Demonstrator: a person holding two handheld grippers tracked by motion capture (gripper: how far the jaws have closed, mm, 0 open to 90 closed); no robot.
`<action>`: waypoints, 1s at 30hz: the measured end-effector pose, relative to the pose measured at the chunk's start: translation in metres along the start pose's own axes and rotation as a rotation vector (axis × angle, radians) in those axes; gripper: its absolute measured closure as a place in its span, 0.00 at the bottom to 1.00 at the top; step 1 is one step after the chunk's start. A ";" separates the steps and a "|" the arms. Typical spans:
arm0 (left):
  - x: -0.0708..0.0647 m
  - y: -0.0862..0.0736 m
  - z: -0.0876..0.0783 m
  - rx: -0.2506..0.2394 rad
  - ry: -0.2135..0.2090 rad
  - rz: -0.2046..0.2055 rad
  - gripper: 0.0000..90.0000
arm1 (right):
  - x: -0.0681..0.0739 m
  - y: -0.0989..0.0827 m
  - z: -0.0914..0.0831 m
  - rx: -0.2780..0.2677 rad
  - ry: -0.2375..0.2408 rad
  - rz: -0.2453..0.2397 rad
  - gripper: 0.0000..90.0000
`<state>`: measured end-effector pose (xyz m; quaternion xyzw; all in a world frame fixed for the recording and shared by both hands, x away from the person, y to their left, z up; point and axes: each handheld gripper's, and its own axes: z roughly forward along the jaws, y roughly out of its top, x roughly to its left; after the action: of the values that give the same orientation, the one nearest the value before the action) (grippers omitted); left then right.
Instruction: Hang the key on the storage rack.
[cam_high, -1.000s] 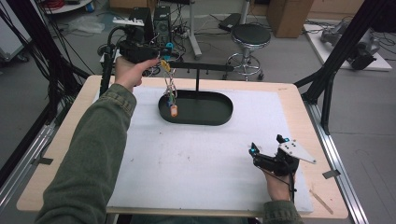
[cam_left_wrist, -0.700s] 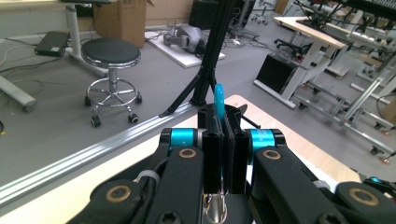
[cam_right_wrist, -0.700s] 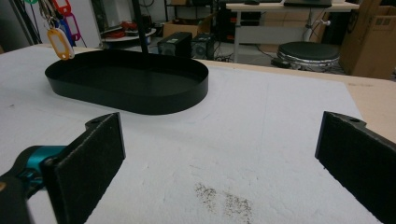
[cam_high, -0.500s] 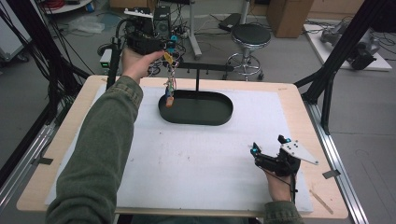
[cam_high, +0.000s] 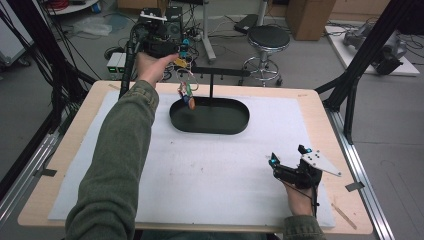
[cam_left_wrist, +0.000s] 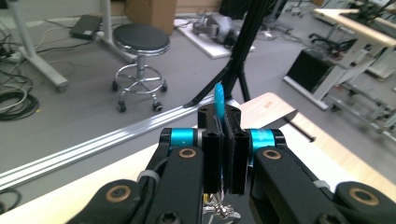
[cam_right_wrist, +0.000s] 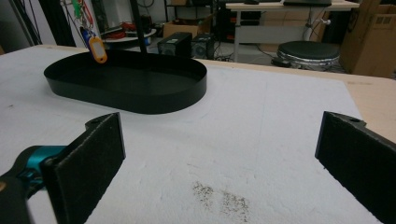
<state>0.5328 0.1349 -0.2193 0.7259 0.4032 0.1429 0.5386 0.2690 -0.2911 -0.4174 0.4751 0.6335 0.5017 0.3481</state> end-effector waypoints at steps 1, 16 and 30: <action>0.001 -0.001 0.001 0.005 0.001 0.002 0.97 | 0.000 0.000 0.000 0.001 0.000 -0.001 0.00; 0.016 -0.012 -0.005 -0.015 0.036 -0.043 0.85 | 0.000 -0.001 -0.001 0.004 0.000 -0.001 0.00; 0.029 -0.030 -0.012 -0.020 -0.013 -0.147 0.38 | 0.001 -0.001 0.001 0.008 0.008 0.003 0.01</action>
<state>0.5307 0.1669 -0.2478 0.6898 0.4503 0.1022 0.5577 0.2697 -0.2894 -0.4185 0.4755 0.6362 0.5017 0.3427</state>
